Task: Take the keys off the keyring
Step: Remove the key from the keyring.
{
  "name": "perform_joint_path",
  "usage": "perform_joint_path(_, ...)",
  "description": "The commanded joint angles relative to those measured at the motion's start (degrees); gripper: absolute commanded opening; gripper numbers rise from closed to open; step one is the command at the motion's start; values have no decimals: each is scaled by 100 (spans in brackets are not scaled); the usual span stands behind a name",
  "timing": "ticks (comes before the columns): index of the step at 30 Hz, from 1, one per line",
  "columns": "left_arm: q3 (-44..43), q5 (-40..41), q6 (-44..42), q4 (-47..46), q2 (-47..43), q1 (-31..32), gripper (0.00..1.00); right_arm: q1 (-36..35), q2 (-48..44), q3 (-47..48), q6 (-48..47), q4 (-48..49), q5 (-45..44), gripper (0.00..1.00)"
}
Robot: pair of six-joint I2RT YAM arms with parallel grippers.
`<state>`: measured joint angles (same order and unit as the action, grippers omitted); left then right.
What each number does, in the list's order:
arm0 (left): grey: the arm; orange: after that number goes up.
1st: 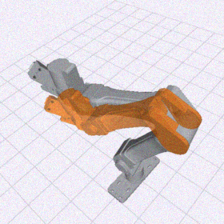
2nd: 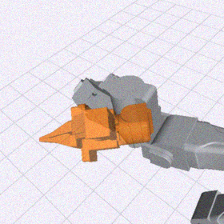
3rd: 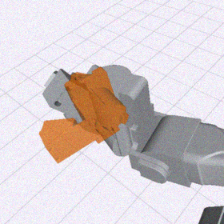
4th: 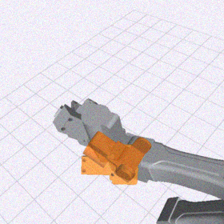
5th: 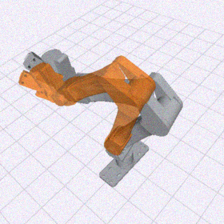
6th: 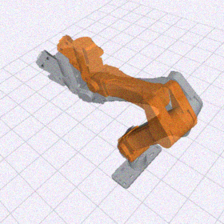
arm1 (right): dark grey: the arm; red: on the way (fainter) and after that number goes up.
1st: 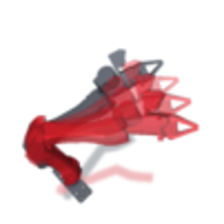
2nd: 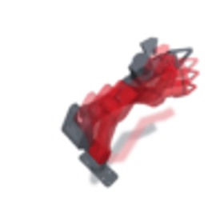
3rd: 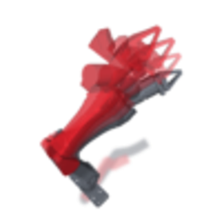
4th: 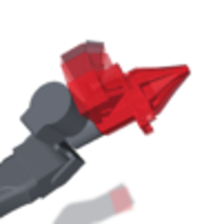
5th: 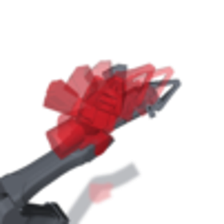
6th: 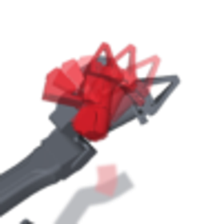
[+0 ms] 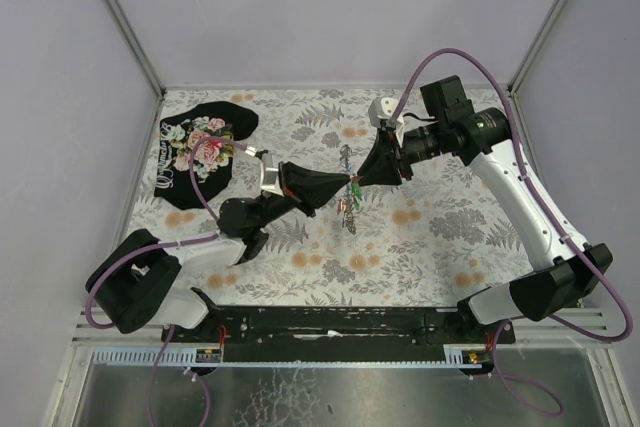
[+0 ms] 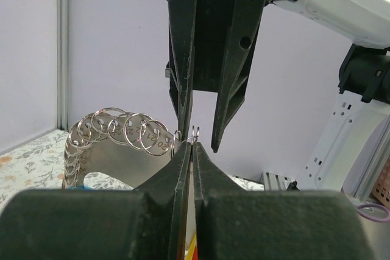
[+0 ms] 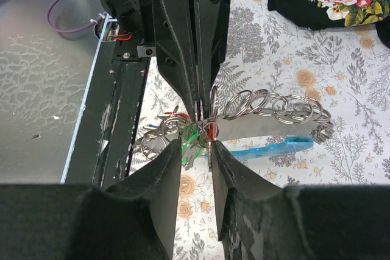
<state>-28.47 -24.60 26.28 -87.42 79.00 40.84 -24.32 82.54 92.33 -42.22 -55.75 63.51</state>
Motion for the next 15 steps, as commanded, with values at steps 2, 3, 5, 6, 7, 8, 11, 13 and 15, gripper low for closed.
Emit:
perform_joint_path(2, -35, 313, 237, -487, -166, -1, 0, 24, -151, -70, -103, 301, 36, 31)
perform_joint_path(3, -36, 327, 263, -487, -166, 1, 0, 24, -144, -71, -93, 328, 16, 29)
perform_joint_path(5, -45, 352, 301, -487, -172, -2, 0, 23, -142, -95, -57, 392, -71, 25)
perform_joint_path(6, -45, 373, 328, -487, -168, 2, 0, 23, -150, -113, -34, 419, -127, 23)
perform_joint_path(7, -51, 389, 341, -487, -167, 0, 0, 28, -158, -137, -24, 450, -174, 21)
perform_joint_path(8, -46, 412, 354, -487, -169, -5, 0, 26, -166, -160, -30, 463, -217, 21)
perform_joint_path(11, -25, 569, 423, -488, -160, -4, 0, 17, -200, -209, -95, 437, -340, 18)
perform_joint_path(13, -24, 623, 459, -486, -139, 0, 0, -40, -219, -238, -208, 365, -481, 17)
perform_joint_path(15, -31, 632, 490, -481, -92, -3, 0, -99, -221, -251, -308, 265, -568, 17)
